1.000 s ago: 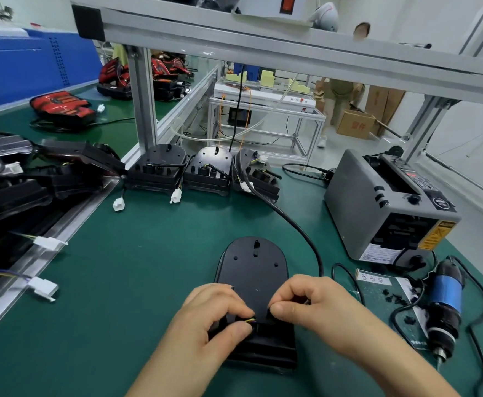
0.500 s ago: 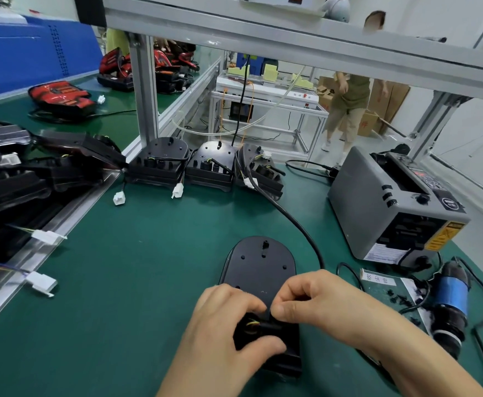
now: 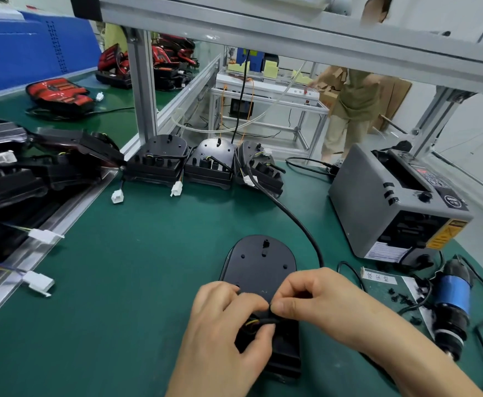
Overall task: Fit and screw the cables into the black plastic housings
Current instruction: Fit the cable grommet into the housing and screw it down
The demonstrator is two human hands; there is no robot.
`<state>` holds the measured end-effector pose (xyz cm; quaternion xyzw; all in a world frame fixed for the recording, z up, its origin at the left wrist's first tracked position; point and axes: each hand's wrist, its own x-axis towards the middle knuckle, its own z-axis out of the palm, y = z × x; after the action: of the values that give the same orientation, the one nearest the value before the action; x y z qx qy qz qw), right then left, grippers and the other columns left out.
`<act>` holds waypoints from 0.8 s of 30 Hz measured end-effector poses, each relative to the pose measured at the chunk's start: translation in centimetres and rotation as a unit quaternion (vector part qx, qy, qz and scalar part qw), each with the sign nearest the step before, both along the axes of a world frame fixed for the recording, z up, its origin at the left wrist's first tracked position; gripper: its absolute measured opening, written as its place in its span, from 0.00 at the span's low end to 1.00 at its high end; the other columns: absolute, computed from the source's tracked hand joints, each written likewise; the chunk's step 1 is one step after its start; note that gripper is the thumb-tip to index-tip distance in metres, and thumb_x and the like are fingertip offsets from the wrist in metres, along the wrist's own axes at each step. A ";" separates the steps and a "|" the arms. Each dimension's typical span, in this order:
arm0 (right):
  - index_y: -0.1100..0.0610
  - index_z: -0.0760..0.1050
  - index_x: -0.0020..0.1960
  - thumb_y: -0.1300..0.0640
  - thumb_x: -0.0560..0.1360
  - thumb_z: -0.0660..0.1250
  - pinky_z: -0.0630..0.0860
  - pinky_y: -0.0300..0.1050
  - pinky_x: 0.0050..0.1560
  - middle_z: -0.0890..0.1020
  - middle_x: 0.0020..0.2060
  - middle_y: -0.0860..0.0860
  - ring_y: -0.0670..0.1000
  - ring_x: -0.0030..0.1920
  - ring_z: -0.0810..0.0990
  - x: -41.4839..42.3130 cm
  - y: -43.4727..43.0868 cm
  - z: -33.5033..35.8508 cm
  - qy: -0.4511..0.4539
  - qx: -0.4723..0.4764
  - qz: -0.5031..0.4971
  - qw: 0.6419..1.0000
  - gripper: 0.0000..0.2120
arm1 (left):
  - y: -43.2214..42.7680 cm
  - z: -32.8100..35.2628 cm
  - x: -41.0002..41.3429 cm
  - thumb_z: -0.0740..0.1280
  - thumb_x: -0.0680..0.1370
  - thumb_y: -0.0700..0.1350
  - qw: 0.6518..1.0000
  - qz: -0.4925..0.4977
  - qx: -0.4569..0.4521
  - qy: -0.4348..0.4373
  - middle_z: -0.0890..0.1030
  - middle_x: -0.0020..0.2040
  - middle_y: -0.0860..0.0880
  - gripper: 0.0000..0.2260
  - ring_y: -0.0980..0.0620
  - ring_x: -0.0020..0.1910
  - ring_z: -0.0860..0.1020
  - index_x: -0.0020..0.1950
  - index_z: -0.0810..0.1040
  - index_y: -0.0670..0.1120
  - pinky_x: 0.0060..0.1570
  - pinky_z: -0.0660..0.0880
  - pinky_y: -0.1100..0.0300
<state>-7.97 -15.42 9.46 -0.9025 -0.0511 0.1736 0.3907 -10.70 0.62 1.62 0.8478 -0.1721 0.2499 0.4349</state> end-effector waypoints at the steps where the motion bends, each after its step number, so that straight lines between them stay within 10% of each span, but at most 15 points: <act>1: 0.50 0.80 0.37 0.54 0.71 0.72 0.74 0.37 0.44 0.81 0.32 0.42 0.39 0.35 0.76 0.0 0.0 0.0 -0.001 -0.002 -0.003 1.000 0.05 | 0.0 -0.1 0.0 0.65 0.67 0.55 1.000 -0.001 0.001 0.002 0.75 0.39 0.56 0.11 0.57 0.52 0.70 0.48 0.74 0.59 0.51 0.67 0.72; 19: 0.48 0.77 0.37 0.50 0.74 0.69 0.68 0.29 0.37 0.77 0.31 0.40 0.37 0.34 0.72 -0.5 0.4 0.3 -0.005 -0.012 0.023 1.000 0.07 | 0.0 0.3 0.0 0.64 0.67 0.52 1.000 -0.006 0.005 -0.010 0.74 0.40 0.59 0.08 0.53 0.52 0.72 0.41 0.79 0.52 0.41 0.72 0.67; 24: 0.51 0.77 0.38 0.52 0.74 0.69 0.64 0.27 0.31 0.75 0.29 0.42 0.37 0.27 0.69 -0.9 0.3 0.6 -0.009 -0.002 0.012 1.000 0.06 | 1.0 -0.1 0.0 0.66 0.69 0.51 0.998 -0.059 -0.007 -0.012 0.75 0.45 0.60 0.08 0.56 0.62 0.68 0.47 0.75 0.53 0.55 0.67 0.70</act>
<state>-8.85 -15.10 10.07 -0.9040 -0.0657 0.1702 0.3866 -10.70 1.58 1.50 0.8303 -0.2248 0.2351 0.4526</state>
